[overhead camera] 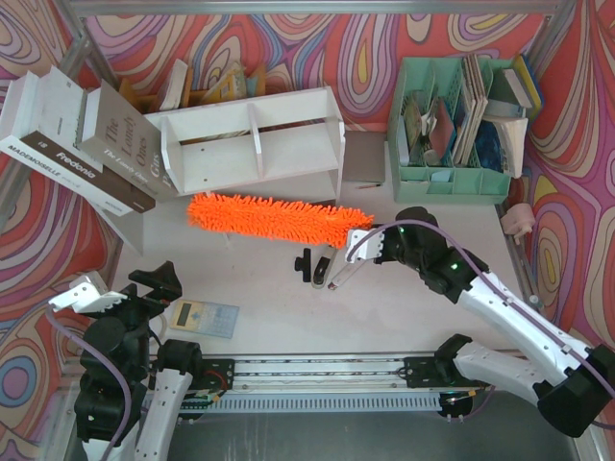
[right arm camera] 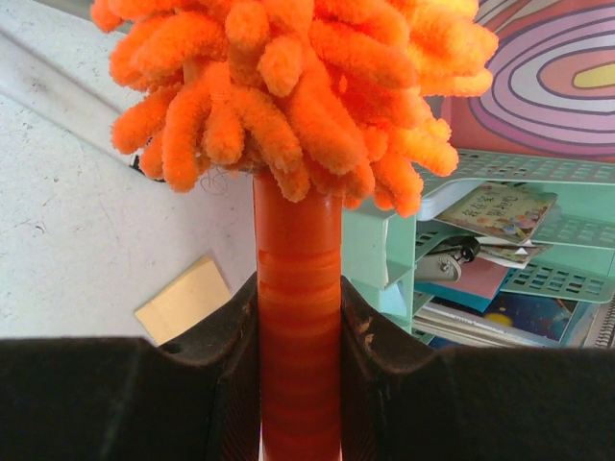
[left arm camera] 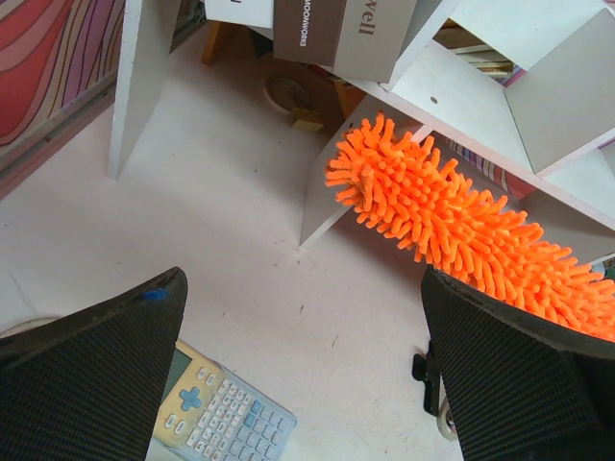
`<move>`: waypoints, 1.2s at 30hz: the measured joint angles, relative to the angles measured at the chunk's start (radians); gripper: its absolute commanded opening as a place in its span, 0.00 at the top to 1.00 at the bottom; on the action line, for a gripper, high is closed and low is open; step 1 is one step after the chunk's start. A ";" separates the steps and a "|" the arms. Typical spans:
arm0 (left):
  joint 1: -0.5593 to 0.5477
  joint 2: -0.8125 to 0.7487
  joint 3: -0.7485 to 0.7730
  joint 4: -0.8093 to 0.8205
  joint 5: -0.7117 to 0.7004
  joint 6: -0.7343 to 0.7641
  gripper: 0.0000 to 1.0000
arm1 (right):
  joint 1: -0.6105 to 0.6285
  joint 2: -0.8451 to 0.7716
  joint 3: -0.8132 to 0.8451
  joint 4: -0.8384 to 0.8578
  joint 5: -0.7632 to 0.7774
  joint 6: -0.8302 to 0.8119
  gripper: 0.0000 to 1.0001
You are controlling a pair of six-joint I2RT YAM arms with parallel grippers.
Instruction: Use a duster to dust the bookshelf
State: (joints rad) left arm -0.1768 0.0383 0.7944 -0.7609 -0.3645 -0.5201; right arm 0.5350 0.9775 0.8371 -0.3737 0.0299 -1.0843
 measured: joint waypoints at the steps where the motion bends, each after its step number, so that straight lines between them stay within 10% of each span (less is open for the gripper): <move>1: 0.000 0.000 0.000 0.000 0.000 0.000 0.01 | 0.000 0.001 0.000 -0.001 0.003 0.000 1.00; 36: 0.000 0.015 0.000 0.000 -0.004 0.000 0.02 | -0.012 -0.275 0.035 -0.336 0.005 0.164 1.00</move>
State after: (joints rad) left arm -0.1768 0.0536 0.7944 -0.7609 -0.3683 -0.5201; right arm 0.5232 0.7025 0.8726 -0.7094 0.0353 -0.9203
